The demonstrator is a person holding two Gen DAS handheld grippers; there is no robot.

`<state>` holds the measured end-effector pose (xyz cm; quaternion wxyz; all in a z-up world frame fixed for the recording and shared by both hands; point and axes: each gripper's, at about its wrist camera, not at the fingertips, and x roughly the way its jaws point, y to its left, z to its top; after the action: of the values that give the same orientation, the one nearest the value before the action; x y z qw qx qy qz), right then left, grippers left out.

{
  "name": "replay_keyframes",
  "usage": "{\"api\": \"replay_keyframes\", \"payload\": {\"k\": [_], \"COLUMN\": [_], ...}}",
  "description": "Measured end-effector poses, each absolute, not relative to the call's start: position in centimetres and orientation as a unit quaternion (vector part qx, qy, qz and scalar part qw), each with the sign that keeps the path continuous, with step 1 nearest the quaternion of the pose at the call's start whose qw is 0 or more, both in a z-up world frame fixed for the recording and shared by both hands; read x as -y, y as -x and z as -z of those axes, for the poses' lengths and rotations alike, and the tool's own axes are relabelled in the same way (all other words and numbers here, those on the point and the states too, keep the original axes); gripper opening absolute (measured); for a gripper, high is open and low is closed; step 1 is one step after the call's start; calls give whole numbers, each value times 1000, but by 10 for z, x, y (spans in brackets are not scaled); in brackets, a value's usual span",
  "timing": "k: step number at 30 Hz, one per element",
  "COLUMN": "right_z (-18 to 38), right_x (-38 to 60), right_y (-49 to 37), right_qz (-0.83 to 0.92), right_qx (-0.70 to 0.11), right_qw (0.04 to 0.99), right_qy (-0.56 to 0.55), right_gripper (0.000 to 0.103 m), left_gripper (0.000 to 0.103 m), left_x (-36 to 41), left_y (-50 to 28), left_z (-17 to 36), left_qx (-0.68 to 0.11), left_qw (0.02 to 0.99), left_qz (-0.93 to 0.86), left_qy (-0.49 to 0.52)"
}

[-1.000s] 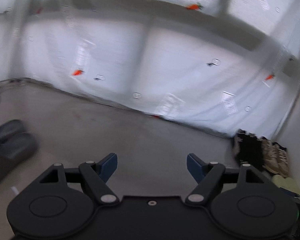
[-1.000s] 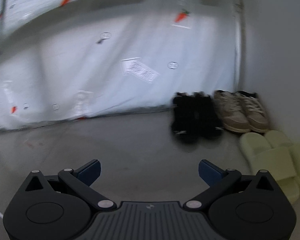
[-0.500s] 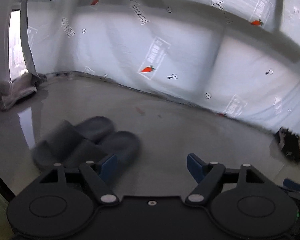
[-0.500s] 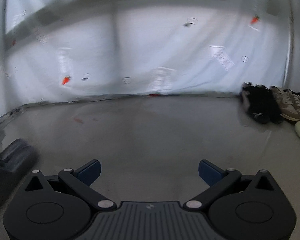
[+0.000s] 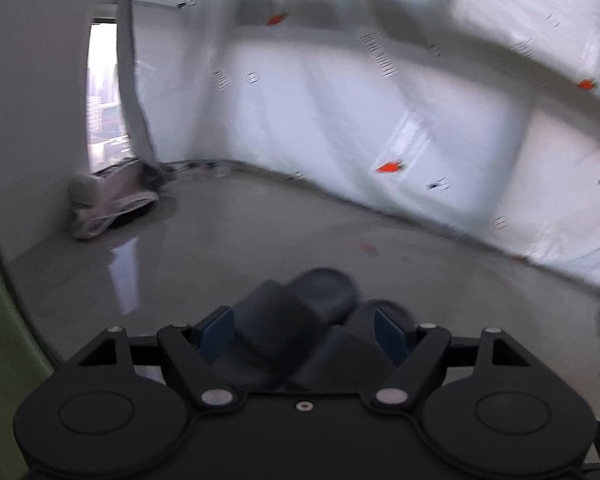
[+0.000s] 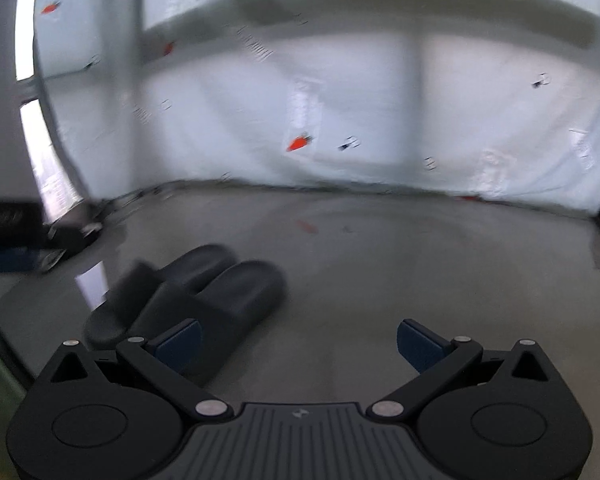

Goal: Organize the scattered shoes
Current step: 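Move the right tool over to the dark grey slides, then grasp both dark grey slides together with the right tool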

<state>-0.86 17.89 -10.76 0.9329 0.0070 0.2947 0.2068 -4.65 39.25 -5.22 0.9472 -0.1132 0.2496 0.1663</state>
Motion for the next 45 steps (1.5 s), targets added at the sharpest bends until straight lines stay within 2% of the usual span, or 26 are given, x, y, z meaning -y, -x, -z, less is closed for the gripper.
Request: {"api": "replay_keyframes", "payload": {"k": [3,10,13,14,18,21,22,24,25,27,31,36,43,45], "right_z": [116,119,122,125,135,145,145,155,160,169,178,188,194,195], "right_x": [-195,-233,-245,-255,-299,-334,-338,-360,-366,-378,-393,-414,-420,-421], "right_y": [0,1,2,3,6,9,10,12,11,9,11,12,12,10], "right_qz": [-216,-236,-237,-232,-201,-175,-173,-163,-155,-139,-113,-90,-58,-57], "right_qx": [-333,-332,-329,-327,-320,-318,-318,-326,-335,-351,-332,-296,-270,-270], "right_qw": [918,913,914,916,926,931,931,930,928,924,935,951,961,961], "right_qy": [-16,-25,-22,-20,-21,-39,-39,-38,-46,-60,-45,-2,-12,-25], "right_gripper": [103,102,96,93,67,53,51,35,32,33,35,50,53,62], "left_gripper": [78,78,78,78,78,78,78,78,78,78,78,78,78,78], "left_x": [-405,-451,-479,-488,-517,-533,-538,-547,-551,-559,-568,-579,-589,-590], "left_y": [46,31,15,10,2,-7,-10,-11,-11,-11,-11,-14,-18,-19], "left_z": [54,72,79,79,76,80,82,82,82,82,88,91,95,95], "left_qx": [-264,-273,-281,-286,-279,-283,-286,-291,-293,-297,-302,-304,-308,-309], "left_qw": [946,947,950,950,957,957,956,954,952,950,948,946,943,942], "left_qz": [-160,-114,-67,-54,3,40,53,68,74,88,101,111,124,126], "left_qy": [103,122,115,110,78,49,40,40,42,44,30,28,24,22]}}
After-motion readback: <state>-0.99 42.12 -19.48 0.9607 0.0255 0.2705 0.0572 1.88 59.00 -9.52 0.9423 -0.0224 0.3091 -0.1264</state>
